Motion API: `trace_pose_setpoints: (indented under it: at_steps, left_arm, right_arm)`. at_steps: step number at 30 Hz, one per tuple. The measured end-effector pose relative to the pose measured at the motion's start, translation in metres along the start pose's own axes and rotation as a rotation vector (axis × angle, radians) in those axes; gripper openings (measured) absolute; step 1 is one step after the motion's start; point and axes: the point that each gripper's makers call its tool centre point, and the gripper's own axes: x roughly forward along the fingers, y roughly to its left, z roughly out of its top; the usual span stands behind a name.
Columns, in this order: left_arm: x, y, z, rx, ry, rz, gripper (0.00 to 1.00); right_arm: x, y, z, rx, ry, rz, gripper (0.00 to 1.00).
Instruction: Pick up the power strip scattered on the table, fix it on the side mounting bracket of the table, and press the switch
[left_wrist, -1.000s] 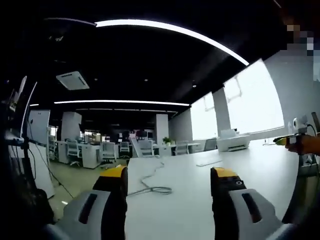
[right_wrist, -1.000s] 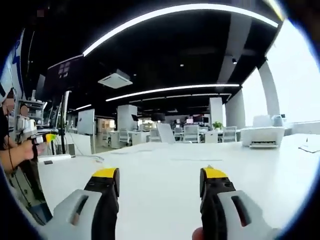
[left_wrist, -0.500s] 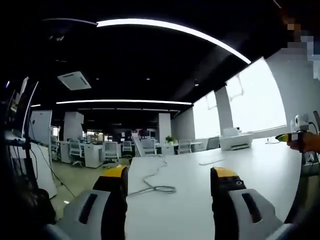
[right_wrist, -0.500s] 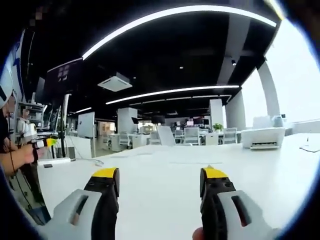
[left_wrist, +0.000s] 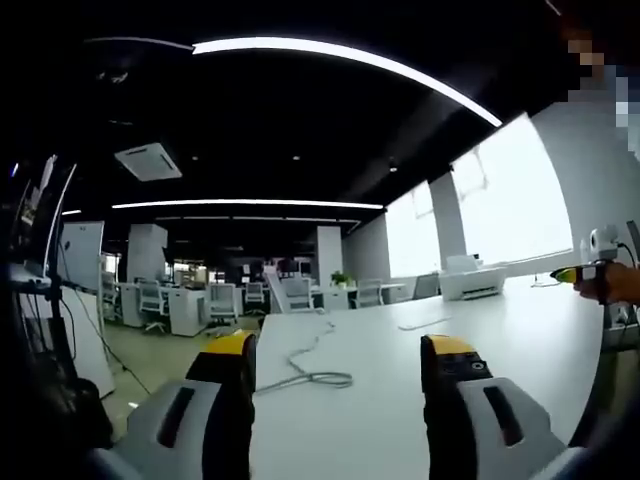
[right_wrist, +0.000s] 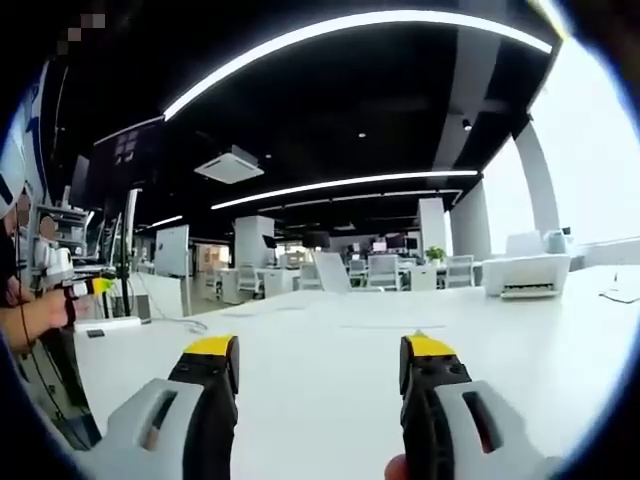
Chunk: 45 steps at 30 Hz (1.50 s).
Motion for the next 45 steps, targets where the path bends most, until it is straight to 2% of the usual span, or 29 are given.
trace_pose_setpoints:
  at_steps: [10, 15, 22, 36, 45]
  left_arm:
    - [0.003, 0.0, -0.007, -0.003, 0.018, 0.008, 0.7]
    - [-0.001, -0.003, 0.0, 0.003, 0.004, 0.012, 0.7]
    - [-0.006, 0.003, -0.001, -0.009, 0.001, 0.025, 0.7]
    - [-0.007, 0.005, 0.006, -0.001, -0.009, 0.035, 0.69]
    - [-0.005, 0.0, 0.016, 0.003, -0.032, 0.015, 0.69]
  right_arm:
    - [0.001, 0.004, -0.001, 0.009, -0.002, 0.007, 0.61]
    - [0.004, 0.004, -0.006, 0.016, 0.007, 0.018, 0.61]
    - [0.006, 0.007, 0.0, 0.015, -0.006, 0.023, 0.6]
    - [0.011, 0.001, -0.002, 0.034, 0.0, 0.023, 0.6]
    - [0.009, 0.006, 0.003, 0.04, -0.011, 0.024, 0.6]
